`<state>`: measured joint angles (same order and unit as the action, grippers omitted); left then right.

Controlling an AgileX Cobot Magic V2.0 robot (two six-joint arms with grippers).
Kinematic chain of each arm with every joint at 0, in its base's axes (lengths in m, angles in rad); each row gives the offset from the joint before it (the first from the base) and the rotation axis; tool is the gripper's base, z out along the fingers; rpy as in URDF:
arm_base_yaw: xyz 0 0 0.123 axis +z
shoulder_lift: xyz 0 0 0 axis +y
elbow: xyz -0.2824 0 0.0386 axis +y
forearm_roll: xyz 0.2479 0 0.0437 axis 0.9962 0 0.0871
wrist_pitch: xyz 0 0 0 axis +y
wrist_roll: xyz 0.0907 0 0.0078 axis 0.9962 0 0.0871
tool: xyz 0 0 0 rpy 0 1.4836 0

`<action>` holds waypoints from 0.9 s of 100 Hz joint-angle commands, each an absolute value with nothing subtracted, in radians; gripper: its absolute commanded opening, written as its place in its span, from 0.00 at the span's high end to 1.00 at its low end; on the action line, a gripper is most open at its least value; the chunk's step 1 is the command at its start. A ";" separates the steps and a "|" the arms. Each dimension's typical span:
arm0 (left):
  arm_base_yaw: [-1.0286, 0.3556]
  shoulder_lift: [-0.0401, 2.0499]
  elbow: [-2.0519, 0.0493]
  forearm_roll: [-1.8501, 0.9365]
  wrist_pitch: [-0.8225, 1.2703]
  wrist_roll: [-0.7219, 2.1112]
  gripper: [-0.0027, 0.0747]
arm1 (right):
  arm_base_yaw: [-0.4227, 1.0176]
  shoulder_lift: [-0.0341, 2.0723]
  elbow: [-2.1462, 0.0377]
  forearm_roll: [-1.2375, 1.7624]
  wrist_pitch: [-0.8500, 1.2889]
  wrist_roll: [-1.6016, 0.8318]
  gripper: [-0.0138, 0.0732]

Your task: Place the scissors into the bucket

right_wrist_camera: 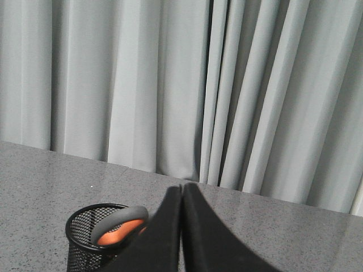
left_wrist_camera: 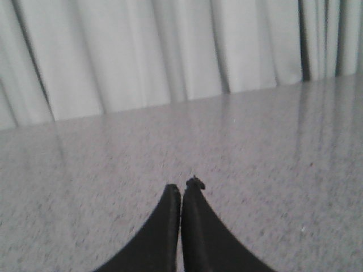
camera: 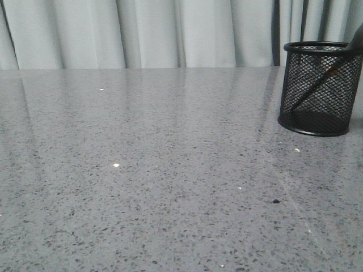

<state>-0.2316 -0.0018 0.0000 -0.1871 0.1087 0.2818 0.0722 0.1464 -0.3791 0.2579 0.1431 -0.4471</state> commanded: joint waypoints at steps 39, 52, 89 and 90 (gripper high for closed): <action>-0.161 -0.029 0.039 -0.291 0.289 0.269 0.99 | 0.068 0.156 -0.404 0.253 0.067 -0.456 0.89; -0.161 -0.029 0.039 -0.291 0.288 0.269 0.99 | 0.068 0.156 -0.404 0.253 0.067 -0.456 0.89; -0.161 -0.029 0.039 -0.291 0.286 0.269 0.99 | 0.068 0.156 -0.403 0.253 0.067 -0.456 0.89; -0.161 -0.029 0.039 -0.291 0.286 0.269 0.99 | 0.068 0.156 -0.403 0.253 0.067 -0.456 0.89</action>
